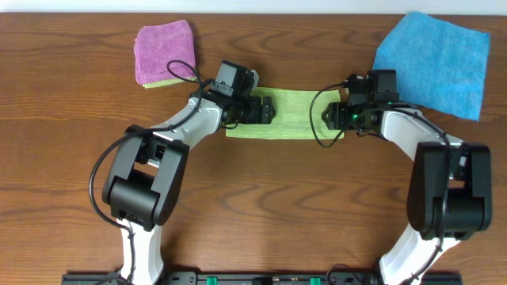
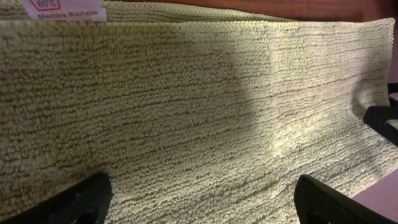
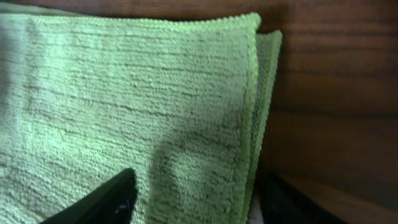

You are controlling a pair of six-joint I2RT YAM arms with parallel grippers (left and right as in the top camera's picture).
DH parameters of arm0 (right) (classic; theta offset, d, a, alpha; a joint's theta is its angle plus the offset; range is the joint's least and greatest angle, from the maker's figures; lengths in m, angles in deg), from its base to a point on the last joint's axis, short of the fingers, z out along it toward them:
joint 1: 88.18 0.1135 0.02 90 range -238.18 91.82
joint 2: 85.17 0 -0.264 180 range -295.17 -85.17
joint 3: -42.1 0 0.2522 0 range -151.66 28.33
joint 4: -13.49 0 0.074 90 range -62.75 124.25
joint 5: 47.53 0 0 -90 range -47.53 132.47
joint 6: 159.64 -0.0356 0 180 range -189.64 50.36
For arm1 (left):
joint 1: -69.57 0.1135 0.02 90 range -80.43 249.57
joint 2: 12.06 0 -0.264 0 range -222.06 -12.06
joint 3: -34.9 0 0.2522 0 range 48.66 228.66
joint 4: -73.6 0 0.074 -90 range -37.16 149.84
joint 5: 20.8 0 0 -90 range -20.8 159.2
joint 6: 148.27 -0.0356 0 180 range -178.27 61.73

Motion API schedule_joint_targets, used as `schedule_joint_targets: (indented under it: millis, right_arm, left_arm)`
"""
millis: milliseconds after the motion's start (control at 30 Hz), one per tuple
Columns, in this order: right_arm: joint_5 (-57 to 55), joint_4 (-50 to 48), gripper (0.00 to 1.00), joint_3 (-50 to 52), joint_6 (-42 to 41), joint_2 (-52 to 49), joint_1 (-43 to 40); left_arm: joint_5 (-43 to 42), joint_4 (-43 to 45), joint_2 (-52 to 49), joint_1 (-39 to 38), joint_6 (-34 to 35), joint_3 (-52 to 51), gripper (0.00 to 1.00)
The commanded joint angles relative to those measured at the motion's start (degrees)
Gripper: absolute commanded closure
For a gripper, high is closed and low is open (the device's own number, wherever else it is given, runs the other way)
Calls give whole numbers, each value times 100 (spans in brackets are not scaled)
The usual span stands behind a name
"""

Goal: Fold the cloth
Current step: 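Lower both grippers and grasp the strip's left and right ends, then fold the right end over toward the left gripper with the right gripper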

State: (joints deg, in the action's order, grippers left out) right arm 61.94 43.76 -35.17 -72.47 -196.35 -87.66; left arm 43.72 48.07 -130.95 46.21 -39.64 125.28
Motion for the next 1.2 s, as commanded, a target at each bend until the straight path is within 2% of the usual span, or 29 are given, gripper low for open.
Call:
schedule_joint_targets:
  millis: [0, 33, 233, 400, 433, 667, 1167]
  right_arm:
    - [24, 37, 49, 31, -186, -328, 72]
    - [26, 7, 55, 31, -186, -328, 83]
    - [-26, -214, 71, 31, -236, -328, 190]
    - [-389, -219, 97, 31, -251, -328, 219]
    - [-461, -219, 98, 31, -251, -328, 219]
    - [-551, -188, 99, 13, -282, -262, 221]
    - [-509, 234, 99, -435, -289, 542, 481]
  left_arm:
    - [33, -28, -138, 7, 96, 15, 5]
    - [33, -28, -138, 7, 98, 15, 5]
    - [33, -15, -140, 7, 114, 15, 5]
    - [35, -15, -138, 7, 114, 15, 5]
    - [35, -15, -138, 7, 114, 15, 5]
    - [37, -17, -138, 7, 114, 15, 5]
    - [39, 2, -138, 7, 111, 15, 5]
